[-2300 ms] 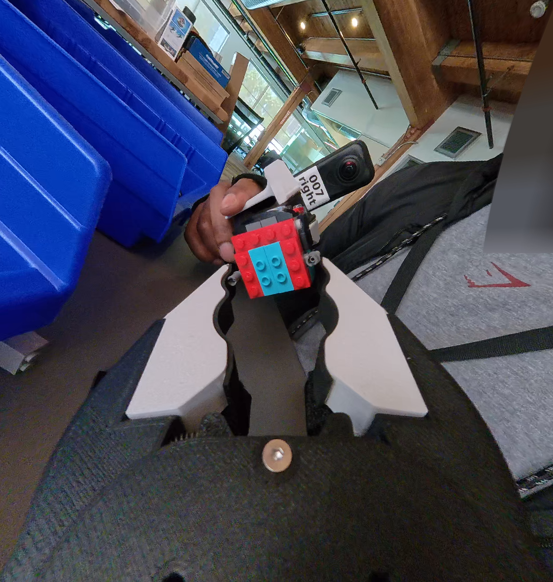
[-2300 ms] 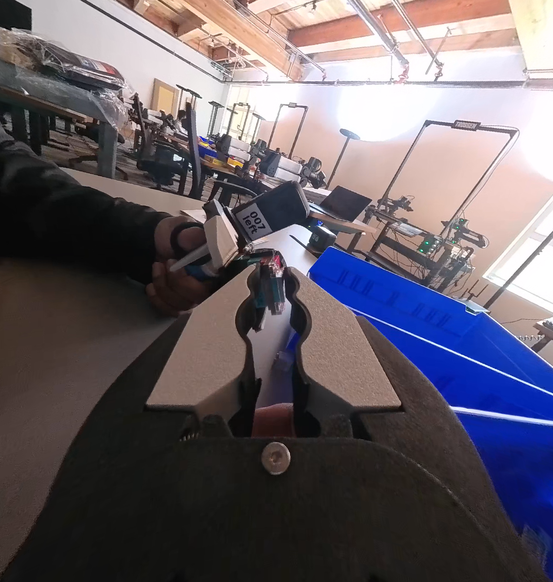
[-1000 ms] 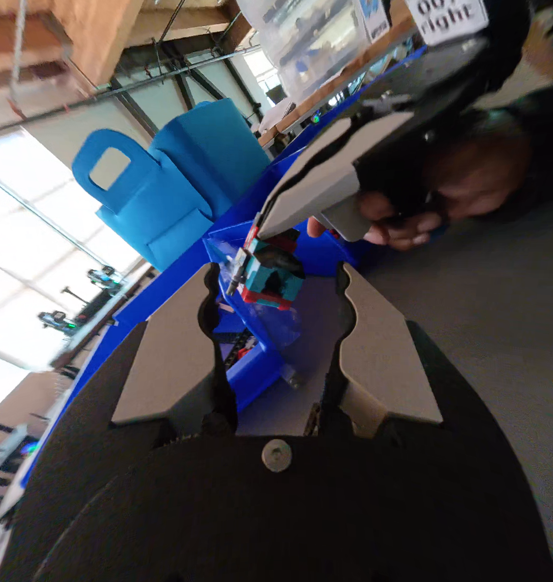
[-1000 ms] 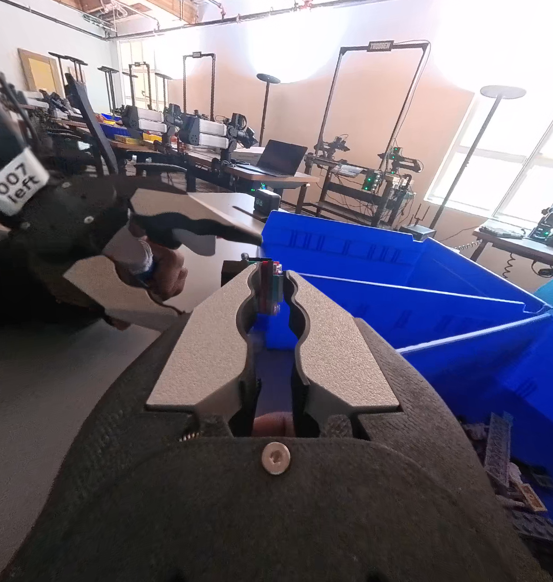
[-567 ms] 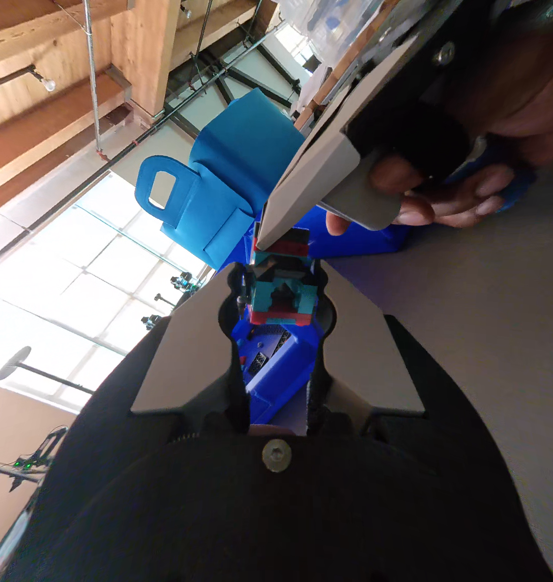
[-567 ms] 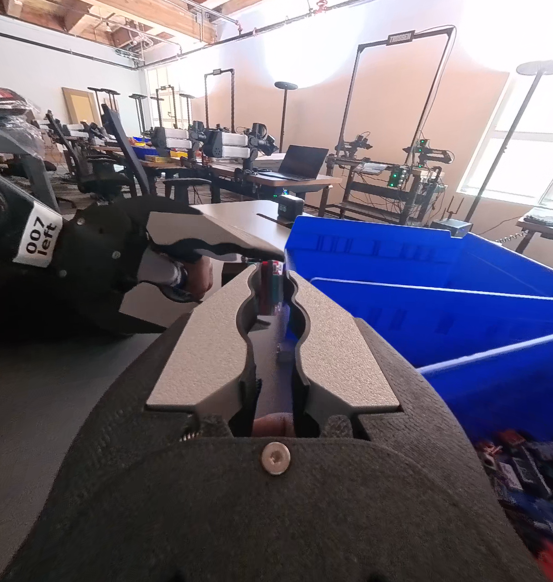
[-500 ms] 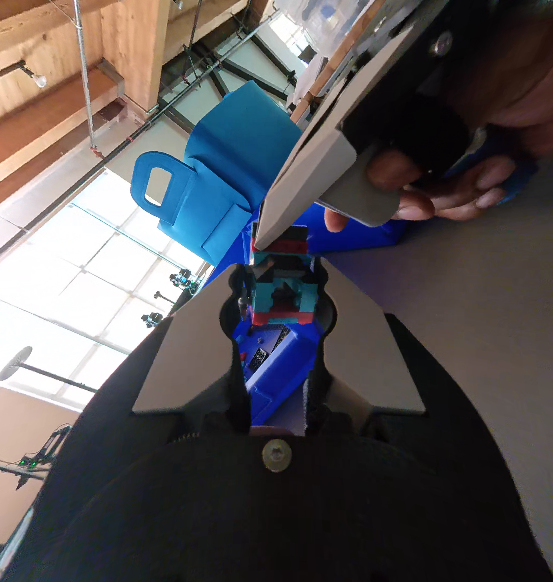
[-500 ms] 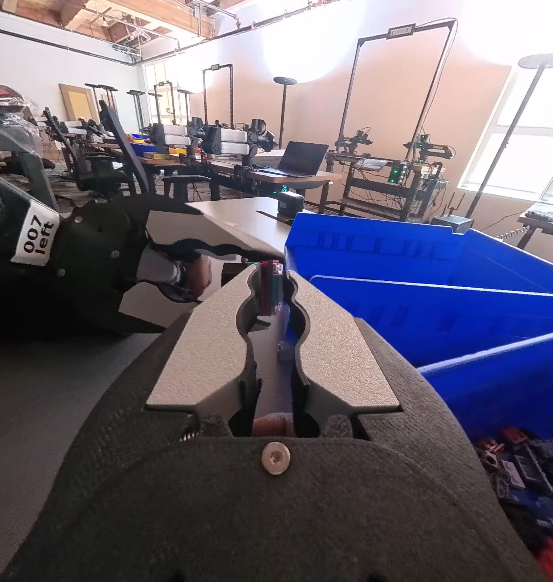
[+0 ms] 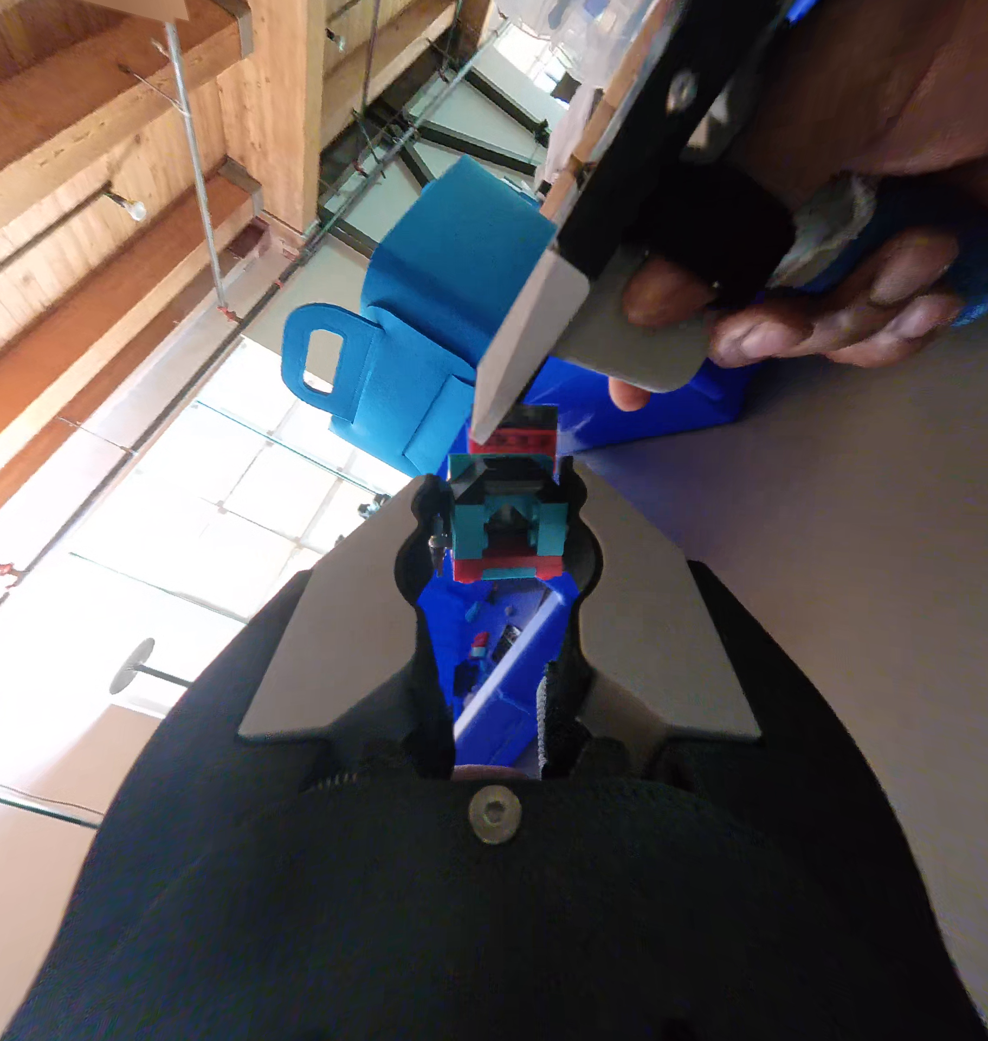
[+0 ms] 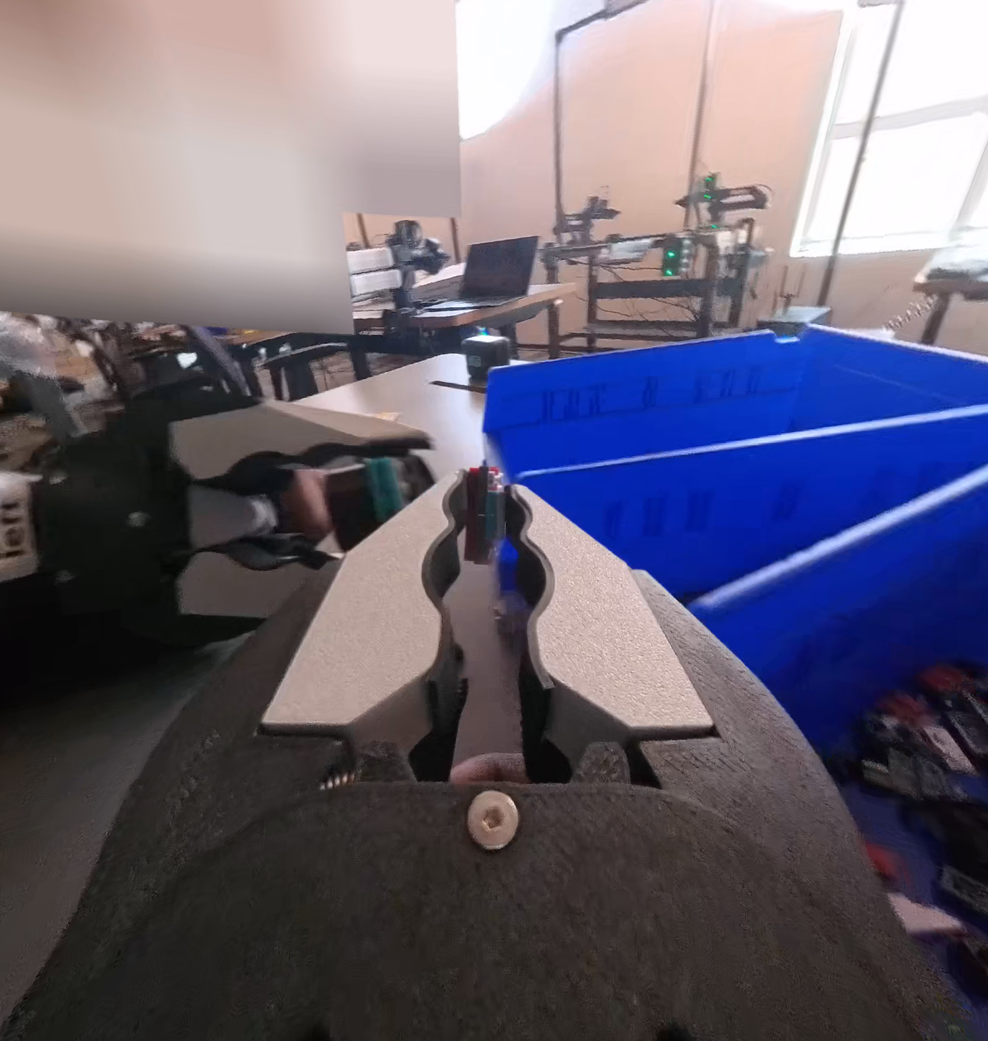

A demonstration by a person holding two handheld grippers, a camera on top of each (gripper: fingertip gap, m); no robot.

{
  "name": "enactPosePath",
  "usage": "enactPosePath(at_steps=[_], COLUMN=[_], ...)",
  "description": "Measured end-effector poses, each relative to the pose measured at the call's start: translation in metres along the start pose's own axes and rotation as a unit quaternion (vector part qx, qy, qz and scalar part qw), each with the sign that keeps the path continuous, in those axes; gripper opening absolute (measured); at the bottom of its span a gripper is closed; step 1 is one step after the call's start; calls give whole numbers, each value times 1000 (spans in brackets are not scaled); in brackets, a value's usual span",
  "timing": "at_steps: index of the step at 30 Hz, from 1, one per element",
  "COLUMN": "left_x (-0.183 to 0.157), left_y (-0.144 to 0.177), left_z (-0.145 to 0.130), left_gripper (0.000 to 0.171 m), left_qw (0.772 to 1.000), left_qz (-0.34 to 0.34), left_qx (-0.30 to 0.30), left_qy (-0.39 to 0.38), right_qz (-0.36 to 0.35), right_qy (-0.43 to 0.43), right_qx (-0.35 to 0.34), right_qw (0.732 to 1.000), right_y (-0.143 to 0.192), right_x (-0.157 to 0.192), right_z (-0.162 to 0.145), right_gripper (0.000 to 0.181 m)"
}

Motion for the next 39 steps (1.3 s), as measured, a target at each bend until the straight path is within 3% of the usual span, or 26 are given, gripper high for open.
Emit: enactPosePath(at_steps=[3, 6, 12, 19, 39], left_x=[4, 1, -37, -88, -83], left_y=[0, -3, -2, 6, 3], left_z=[-3, -7, -6, -21, -27], left_gripper=[45, 45, 45, 46, 52], left_qw=[1000, 999, 980, 941, 921], left_qz=[0, -17, -182, -333, -366], left_qx=[7, 13, 0, 55, 77], left_qy=[18, 35, 80, 25, 108], right_qz=[3, 17, 24, 15, 22], right_qy=[-58, -59, -54, -30, -23], right_qx=[10, -6, -15, -12, -4], right_qw=[998, 998, 998, 999, 999], right_y=[1, 3, 3, 3, 1], right_x=[-19, -15, -15, -14, -10], right_z=[-4, 1, 2, 1, -3], right_gripper=[12, 12, 12, 13, 13])
Point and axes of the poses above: each gripper's, where its closed fingertips meet, y back along the fingers, z out of its top, x = y × z across the jaws, the point moved 3 cm from there along y, back along the fingers, and after that the axes turned 9 degrees about x, right-handed, at the moved point
